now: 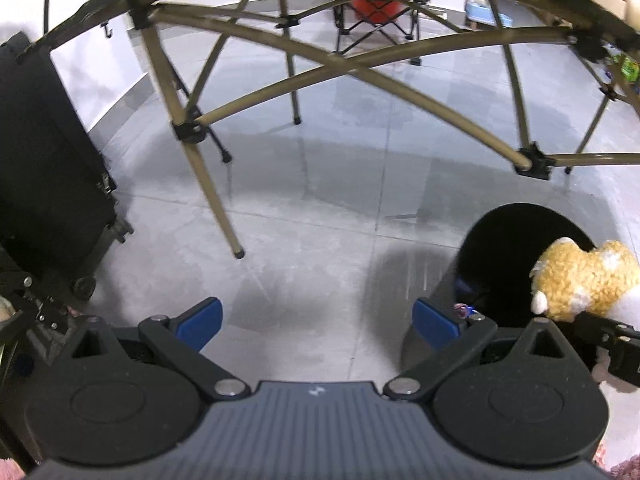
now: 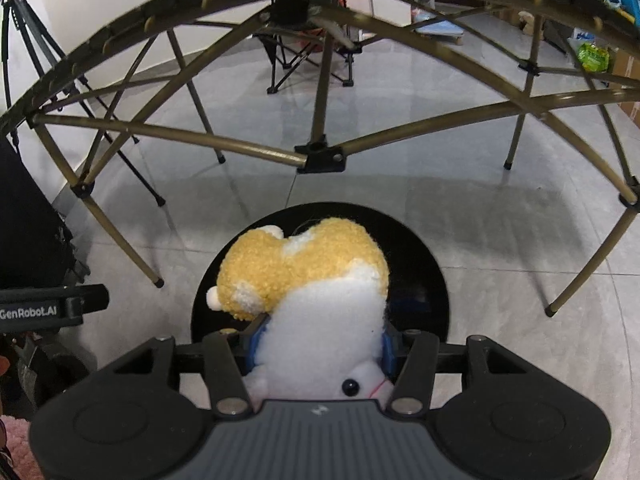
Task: Collect trash
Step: 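Move the right gripper over the bin and release the plush toy, then move both tools back over the table toward the remaining items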
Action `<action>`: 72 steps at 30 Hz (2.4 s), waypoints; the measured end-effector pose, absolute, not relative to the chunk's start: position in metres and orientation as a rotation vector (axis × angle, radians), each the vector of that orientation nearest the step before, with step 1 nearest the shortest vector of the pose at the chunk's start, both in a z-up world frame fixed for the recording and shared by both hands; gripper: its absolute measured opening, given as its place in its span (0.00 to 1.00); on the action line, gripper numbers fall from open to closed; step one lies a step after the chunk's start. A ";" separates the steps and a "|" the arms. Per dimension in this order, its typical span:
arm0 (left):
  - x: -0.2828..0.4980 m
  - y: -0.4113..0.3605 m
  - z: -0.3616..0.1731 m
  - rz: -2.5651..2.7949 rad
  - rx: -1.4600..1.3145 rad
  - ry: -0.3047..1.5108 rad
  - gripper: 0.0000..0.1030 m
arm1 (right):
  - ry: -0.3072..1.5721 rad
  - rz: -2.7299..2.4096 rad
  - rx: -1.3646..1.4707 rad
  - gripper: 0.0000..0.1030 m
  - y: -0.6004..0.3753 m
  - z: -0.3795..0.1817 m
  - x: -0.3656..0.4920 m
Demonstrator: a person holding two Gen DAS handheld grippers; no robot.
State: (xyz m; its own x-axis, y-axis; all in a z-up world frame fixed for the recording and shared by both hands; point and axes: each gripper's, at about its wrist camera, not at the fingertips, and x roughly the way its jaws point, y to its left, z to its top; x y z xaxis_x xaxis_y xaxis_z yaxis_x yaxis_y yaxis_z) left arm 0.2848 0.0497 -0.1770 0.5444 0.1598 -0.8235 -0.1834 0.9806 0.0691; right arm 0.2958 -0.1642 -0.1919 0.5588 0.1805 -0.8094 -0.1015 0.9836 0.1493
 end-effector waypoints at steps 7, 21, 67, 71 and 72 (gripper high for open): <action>0.282 0.068 -0.184 0.234 -0.042 0.988 1.00 | 1.018 0.163 0.080 0.50 -0.152 -0.206 0.311; 0.281 0.065 -0.187 0.218 -0.029 0.982 1.00 | 1.091 0.133 0.063 0.51 -0.143 -0.232 0.328; 0.257 0.042 -0.103 0.132 -0.122 0.766 1.00 | 0.755 0.147 0.091 1.00 -0.178 -0.126 0.286; 0.259 0.033 -0.085 0.116 -0.112 0.727 1.00 | 0.636 0.150 0.078 1.00 -0.189 -0.095 0.279; 0.260 0.030 -0.080 0.113 -0.108 0.714 1.00 | 0.608 0.149 0.072 1.00 -0.192 -0.088 0.278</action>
